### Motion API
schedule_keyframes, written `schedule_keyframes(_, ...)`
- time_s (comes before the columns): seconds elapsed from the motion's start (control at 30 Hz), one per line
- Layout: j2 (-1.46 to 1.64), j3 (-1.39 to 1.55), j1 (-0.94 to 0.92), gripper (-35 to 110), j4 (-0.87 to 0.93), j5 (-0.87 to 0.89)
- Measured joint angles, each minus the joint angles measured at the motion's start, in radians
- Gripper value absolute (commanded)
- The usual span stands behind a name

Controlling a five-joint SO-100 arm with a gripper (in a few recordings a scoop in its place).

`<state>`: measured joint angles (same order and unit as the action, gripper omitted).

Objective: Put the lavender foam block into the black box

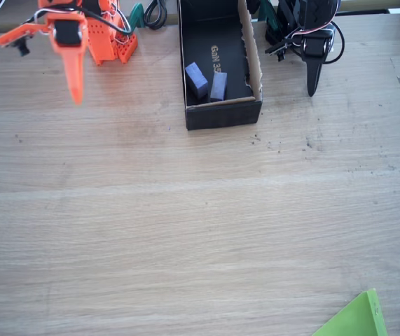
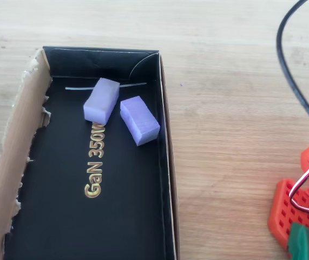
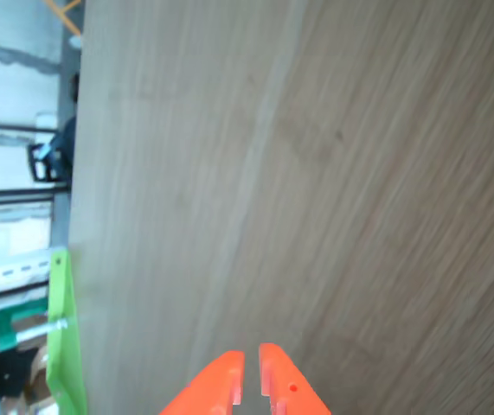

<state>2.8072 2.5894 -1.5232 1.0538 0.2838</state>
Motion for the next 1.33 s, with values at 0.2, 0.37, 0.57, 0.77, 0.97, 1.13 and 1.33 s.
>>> schedule_keyframes(0.2,0.198,0.242,0.035,0,-0.057,-0.009)
schedule_keyframes(0.37,0.224,0.258,0.021,0,0.06,0.012)
schedule_keyframes(0.57,0.219,0.259,0.003,0,0.218,0.023)
schedule_keyframes(0.77,0.204,0.259,0.006,0,0.232,0.014)
schedule_keyframes(0.97,0.158,0.259,0.023,0,0.224,-0.049)
schedule_keyframes(1.13,0.163,0.259,0.005,0,0.222,-0.19)
schedule_keyframes(1.33,0.221,0.259,0.011,0,0.232,-0.206)
